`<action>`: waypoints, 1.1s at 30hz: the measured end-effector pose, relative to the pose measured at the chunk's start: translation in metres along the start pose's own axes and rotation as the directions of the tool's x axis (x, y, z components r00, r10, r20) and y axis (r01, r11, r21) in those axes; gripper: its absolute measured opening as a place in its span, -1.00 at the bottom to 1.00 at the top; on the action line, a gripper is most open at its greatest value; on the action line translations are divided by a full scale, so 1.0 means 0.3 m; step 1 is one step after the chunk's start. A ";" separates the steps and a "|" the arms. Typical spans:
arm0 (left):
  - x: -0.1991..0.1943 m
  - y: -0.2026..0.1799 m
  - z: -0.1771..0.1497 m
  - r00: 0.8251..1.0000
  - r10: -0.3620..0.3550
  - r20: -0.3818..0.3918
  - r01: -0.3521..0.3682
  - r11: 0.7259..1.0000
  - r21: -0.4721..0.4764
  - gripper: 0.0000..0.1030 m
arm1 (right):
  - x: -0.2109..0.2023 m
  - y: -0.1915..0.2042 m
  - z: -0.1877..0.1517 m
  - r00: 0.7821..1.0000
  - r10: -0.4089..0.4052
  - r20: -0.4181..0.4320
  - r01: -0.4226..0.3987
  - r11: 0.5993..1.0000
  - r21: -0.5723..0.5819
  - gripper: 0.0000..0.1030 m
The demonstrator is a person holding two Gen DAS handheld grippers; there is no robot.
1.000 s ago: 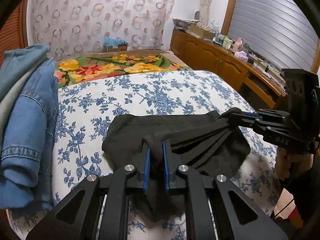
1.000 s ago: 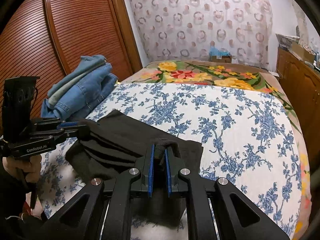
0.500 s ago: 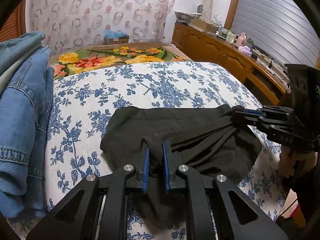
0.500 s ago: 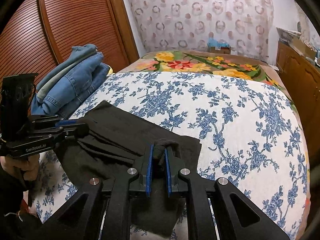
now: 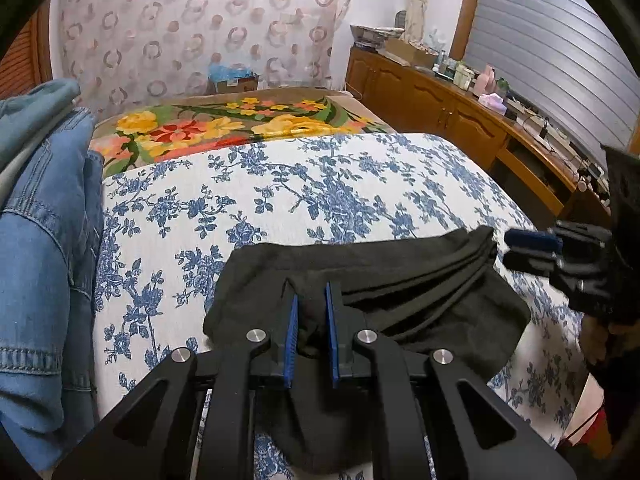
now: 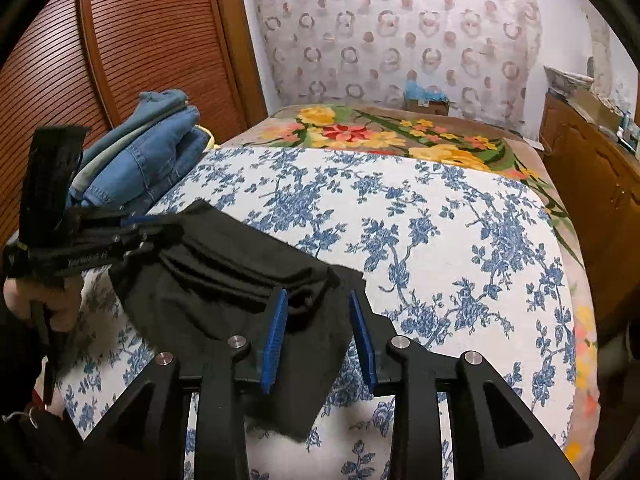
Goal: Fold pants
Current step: 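Open the left gripper and release the pants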
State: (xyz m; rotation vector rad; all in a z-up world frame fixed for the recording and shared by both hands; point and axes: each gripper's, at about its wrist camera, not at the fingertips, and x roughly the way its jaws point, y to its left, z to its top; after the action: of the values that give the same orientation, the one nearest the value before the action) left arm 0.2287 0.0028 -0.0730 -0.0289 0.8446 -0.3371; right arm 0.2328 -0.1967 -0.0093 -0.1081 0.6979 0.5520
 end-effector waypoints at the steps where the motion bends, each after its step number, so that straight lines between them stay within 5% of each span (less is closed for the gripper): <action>1: 0.001 0.003 0.002 1.000 -0.002 -0.003 0.002 1.000 -0.009 -0.71 | 0.002 0.003 0.001 1.000 0.003 -0.004 -0.003 1.000 -0.007 -0.35; 6: -0.025 0.038 -0.002 1.000 0.018 0.017 -0.017 0.999 -0.044 -0.05 | 0.031 0.012 0.007 0.999 0.016 -0.042 -0.018 0.998 -0.052 -0.33; 13: -0.077 0.066 -0.025 0.999 0.028 0.031 -0.026 0.998 -0.060 -0.02 | 0.140 0.025 0.051 0.993 -0.058 -0.106 0.044 0.991 -0.128 -0.32; 20: -0.087 0.056 -0.046 1.000 0.011 0.023 -0.010 0.999 -0.048 -0.01 | 0.162 -0.003 0.122 0.991 -0.132 -0.020 0.130 0.988 -0.080 -0.32; 29: -0.015 0.038 -0.025 1.000 0.007 -0.011 -0.007 1.000 -0.021 -0.01 | 0.096 -0.032 0.059 0.994 -0.106 -0.033 0.106 0.994 -0.005 -0.32; 33: 0.029 0.037 0.007 0.998 0.067 -0.012 -0.067 0.998 -0.001 -0.01 | 0.040 -0.047 0.034 0.997 -0.075 -0.036 0.075 0.997 0.016 -0.24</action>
State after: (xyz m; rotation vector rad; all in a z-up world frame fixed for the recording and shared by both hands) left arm 0.2387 0.0103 -0.0795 -0.0003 0.8557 -0.2737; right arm 0.2537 -0.2004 -0.0102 -0.1277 0.7300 0.4732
